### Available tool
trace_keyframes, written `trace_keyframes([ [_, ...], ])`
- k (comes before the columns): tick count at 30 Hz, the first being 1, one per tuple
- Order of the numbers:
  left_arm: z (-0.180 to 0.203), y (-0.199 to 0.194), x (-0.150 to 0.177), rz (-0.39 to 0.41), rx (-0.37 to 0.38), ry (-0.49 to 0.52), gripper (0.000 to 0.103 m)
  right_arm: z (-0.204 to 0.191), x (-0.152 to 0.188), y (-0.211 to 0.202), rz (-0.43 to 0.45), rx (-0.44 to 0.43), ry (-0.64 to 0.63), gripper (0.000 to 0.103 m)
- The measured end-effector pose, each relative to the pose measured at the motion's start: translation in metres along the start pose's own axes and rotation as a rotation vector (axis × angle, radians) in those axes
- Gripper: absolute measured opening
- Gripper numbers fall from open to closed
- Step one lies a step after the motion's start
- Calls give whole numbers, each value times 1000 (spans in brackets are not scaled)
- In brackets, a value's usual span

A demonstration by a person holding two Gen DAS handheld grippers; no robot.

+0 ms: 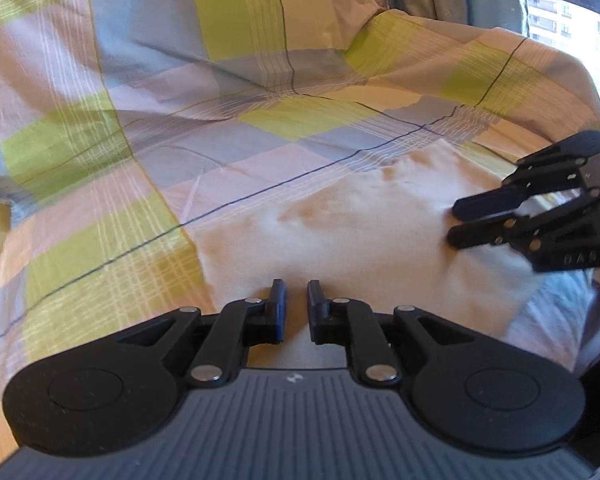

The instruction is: Fold clothes

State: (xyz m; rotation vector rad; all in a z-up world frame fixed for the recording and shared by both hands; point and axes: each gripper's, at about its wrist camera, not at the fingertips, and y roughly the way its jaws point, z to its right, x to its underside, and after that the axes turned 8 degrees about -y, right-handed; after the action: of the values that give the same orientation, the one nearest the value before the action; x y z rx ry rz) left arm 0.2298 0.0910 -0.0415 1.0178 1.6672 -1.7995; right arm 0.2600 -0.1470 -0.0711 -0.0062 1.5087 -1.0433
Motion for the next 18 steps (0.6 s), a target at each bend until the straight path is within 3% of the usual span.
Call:
trace_keyframes([
  [5,-21,4,-5,0,-41,-20,17,40,9,5,-15,63,76,23],
  [9,-19,-2,-13,17,-82,-15,13,50,13,-2,-28,119,128,23],
  [13,0,3,-26,36,-23,-7,13,45,2,-6,5,108,123,23],
  [18,26,35,-31,-21,44,47,13,21,-21,24,-28,21,8,22],
])
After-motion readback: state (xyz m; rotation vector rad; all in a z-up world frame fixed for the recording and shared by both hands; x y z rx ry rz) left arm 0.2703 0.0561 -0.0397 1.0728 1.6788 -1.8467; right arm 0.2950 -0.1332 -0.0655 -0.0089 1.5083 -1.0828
